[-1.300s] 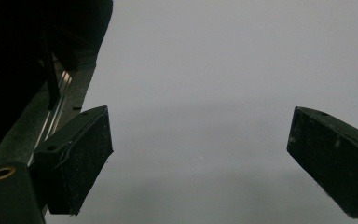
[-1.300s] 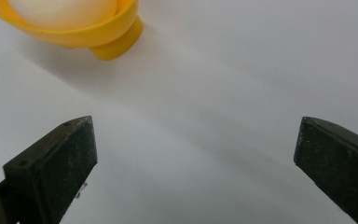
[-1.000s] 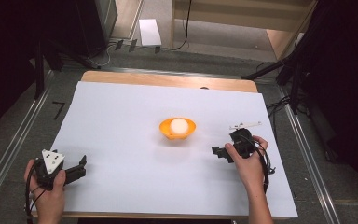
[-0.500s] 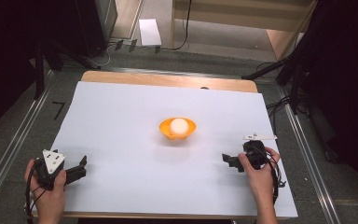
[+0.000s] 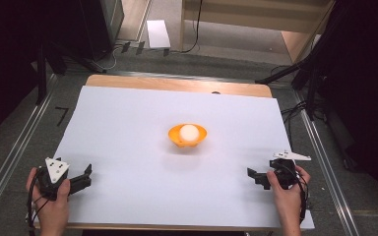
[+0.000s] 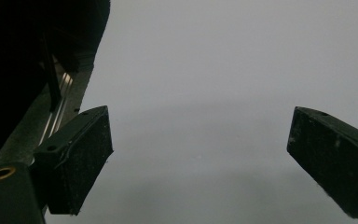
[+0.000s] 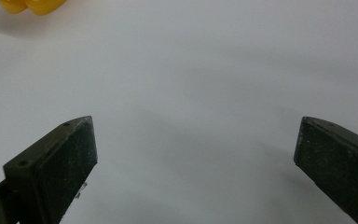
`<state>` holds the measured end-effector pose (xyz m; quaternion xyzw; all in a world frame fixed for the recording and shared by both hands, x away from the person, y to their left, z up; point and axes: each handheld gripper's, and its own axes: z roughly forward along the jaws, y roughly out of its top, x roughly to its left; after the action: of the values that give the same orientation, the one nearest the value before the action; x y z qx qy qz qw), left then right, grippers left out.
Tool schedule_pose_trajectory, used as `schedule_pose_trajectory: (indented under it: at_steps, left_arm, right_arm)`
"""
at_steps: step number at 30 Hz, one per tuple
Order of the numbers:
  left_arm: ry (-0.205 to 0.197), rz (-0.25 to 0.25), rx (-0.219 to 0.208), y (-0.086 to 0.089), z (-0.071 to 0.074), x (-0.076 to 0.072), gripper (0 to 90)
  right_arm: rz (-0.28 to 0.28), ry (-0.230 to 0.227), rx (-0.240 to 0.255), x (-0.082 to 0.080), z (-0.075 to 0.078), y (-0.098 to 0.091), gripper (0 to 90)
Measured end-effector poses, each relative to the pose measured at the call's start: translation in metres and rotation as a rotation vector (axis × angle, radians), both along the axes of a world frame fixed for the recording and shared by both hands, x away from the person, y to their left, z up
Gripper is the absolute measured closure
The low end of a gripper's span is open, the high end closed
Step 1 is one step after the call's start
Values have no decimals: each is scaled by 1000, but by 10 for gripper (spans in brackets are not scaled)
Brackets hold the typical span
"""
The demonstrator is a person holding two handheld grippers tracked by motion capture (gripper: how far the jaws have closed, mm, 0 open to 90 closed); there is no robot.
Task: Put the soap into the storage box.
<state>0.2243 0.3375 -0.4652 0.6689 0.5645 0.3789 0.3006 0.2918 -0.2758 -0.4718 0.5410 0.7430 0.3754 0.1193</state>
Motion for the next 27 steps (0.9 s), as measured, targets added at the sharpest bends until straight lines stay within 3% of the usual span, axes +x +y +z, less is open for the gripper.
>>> schedule_pose_trajectory:
  at_steps: [19, 27]
  left_arm:
    - [1, -5, 5, -1, 0, 1, 70]
    - [2, -6, 4, -1, 0, 1, 70]
  right_arm:
    - [-83, -35, 43, -33, -11, -45, 0]
    - [-124, -75, 66, -51, -13, -68, 0]
